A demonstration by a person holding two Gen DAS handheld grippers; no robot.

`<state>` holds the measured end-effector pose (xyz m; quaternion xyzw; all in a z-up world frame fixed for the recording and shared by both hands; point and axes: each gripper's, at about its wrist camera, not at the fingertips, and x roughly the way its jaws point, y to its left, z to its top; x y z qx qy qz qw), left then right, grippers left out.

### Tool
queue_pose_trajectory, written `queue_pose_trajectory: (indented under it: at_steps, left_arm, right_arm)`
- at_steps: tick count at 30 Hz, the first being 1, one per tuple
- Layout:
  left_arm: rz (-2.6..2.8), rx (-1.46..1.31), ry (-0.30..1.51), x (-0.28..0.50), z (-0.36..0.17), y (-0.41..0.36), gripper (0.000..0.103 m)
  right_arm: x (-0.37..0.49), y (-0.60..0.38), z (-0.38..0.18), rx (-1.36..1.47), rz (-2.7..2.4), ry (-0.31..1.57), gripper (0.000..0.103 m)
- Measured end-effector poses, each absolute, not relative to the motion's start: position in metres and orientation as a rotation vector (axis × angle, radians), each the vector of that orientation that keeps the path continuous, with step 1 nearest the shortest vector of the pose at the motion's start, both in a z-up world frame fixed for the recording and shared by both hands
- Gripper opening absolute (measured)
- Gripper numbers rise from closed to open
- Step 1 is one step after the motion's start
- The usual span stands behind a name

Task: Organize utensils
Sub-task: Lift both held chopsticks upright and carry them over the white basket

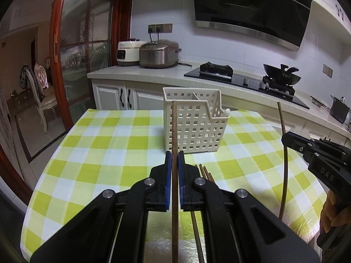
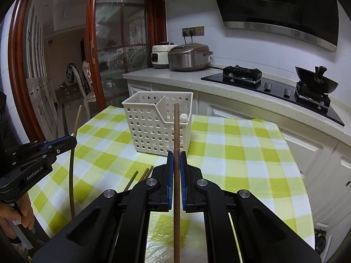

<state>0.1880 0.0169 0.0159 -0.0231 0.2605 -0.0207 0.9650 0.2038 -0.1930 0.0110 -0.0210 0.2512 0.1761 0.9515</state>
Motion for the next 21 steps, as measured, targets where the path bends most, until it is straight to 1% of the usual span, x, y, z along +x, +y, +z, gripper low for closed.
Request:
queue_pose_trajectory:
  at_steps: [21]
  left_arm:
    - [-0.034,-0.047,0.424,0.163,0.039,0.016,0.006]
  right_arm:
    - [0.178,-0.191,0.036,-0.037,0.370,0.416,0.006]
